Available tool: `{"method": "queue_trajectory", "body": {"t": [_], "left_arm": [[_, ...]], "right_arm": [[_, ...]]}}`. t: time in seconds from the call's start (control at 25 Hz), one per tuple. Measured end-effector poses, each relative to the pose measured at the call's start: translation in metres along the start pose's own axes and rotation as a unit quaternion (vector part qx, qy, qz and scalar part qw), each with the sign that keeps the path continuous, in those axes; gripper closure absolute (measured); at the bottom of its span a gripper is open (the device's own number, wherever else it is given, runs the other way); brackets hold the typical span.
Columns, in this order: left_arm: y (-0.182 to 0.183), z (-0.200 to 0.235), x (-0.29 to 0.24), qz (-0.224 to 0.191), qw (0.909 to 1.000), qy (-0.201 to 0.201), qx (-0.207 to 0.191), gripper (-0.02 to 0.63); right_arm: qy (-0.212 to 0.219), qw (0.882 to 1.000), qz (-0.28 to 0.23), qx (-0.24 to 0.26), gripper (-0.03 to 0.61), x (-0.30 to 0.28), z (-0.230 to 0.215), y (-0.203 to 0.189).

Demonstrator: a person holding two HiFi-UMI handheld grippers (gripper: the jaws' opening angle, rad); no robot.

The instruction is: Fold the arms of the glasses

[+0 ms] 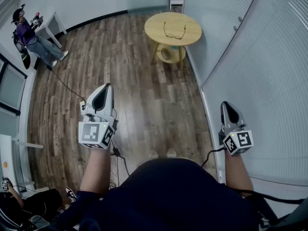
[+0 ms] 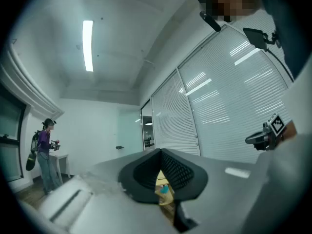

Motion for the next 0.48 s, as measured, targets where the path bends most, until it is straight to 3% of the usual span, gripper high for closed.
{"method": "queue_trajectory", "body": {"t": [0.48], "left_arm": [[0.006, -0.027, -0.018, -0.004, 1.0000, 0.000, -0.006, 0.611]], "right_arm": [[0.012, 1.000, -0.002, 0.006, 0.571, -0.012, -0.019, -0.006]]}}
Point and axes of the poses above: the fingertips, and each gripper's own axes: x backward along the fingers, z to its left, y out of its top, the point moved 2 cm from there along x, backward along the fingers, and after that the axes turned 2 degrees about x, right-handed, at the moved point
